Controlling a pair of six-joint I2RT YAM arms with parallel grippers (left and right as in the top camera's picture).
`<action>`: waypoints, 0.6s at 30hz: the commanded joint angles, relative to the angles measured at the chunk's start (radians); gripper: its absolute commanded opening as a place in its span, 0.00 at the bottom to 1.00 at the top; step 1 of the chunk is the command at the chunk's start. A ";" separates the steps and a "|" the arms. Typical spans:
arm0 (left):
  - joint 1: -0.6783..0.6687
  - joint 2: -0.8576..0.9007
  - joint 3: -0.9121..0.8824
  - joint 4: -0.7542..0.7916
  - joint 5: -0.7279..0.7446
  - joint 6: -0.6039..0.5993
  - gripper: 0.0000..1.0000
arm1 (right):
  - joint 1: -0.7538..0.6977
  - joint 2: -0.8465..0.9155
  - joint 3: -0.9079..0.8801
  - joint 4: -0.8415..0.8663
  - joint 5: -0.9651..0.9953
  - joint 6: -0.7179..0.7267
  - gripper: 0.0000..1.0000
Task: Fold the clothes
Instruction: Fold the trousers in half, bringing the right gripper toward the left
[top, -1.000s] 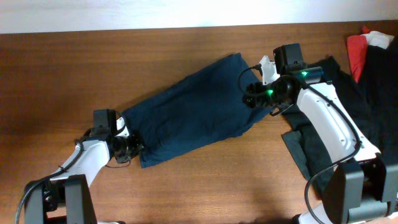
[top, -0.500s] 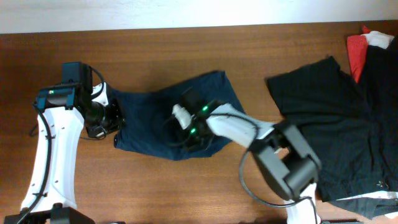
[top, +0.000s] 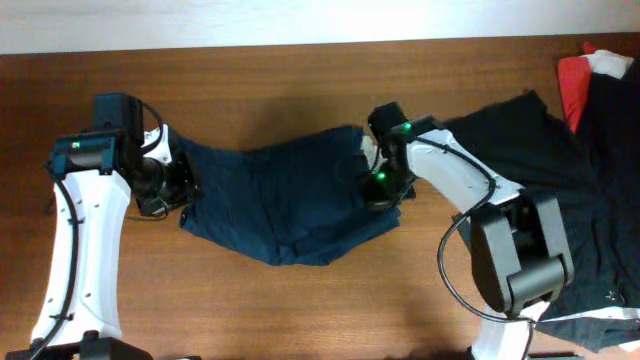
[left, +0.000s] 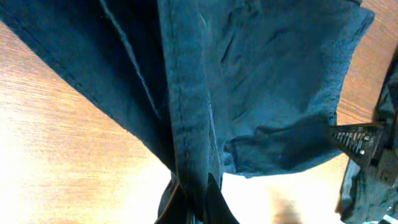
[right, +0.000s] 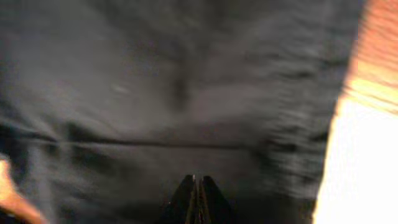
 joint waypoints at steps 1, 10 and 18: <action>0.003 -0.019 0.025 0.002 -0.004 0.019 0.01 | -0.032 -0.004 -0.082 0.017 0.134 -0.045 0.08; -0.201 -0.019 0.025 0.103 0.232 0.000 0.01 | -0.029 0.004 -0.253 0.208 0.140 -0.020 0.07; -0.575 0.056 0.024 0.360 0.080 -0.159 0.01 | -0.003 0.004 -0.253 0.161 0.135 0.054 0.04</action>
